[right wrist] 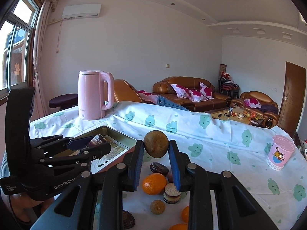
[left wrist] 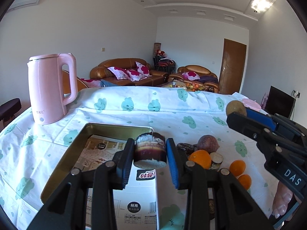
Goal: Organize fruits
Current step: 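Lower the cake into the tin with the left tool while the right tool drops the fruit in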
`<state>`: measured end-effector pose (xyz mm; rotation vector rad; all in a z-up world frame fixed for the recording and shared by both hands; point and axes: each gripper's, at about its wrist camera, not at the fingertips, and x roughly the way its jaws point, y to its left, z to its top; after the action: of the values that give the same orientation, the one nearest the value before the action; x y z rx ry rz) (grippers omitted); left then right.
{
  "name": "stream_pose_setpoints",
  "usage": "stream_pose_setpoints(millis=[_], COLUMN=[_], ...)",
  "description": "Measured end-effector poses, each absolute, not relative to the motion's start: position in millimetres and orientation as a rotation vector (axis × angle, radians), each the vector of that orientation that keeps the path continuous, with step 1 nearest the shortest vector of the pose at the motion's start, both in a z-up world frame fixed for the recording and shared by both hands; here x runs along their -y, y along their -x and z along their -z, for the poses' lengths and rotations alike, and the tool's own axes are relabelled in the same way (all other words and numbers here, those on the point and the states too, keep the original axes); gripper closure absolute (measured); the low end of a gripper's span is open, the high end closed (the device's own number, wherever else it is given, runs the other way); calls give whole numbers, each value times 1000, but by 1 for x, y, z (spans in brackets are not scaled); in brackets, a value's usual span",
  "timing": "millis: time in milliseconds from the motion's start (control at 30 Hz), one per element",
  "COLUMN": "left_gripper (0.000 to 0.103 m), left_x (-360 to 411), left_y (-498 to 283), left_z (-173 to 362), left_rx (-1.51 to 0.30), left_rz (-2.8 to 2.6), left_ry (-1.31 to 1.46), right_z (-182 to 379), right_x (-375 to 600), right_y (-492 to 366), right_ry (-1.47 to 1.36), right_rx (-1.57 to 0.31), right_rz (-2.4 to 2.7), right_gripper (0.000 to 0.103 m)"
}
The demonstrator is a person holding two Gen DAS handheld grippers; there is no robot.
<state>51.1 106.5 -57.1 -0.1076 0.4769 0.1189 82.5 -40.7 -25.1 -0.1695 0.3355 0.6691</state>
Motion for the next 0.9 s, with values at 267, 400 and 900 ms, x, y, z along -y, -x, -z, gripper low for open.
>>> stream_pose_setpoints(millis=[267,400,900], left_gripper=[68,68,68], left_x=[-130,-141,-175], left_y=[-52,-52,-57], left_z=[61,63,68], left_rx=[-504,-518,-576], left_rz=[-169,-189,-256], left_ry=[118,124,131], right_z=[28,30,42], right_x=[12,-2,-52], right_y=[-86,-88,-92], right_ry=[195,208,247], right_rx=[-349,-356,-395], right_rz=[-716,-737,-801], right_gripper=[74,74,74])
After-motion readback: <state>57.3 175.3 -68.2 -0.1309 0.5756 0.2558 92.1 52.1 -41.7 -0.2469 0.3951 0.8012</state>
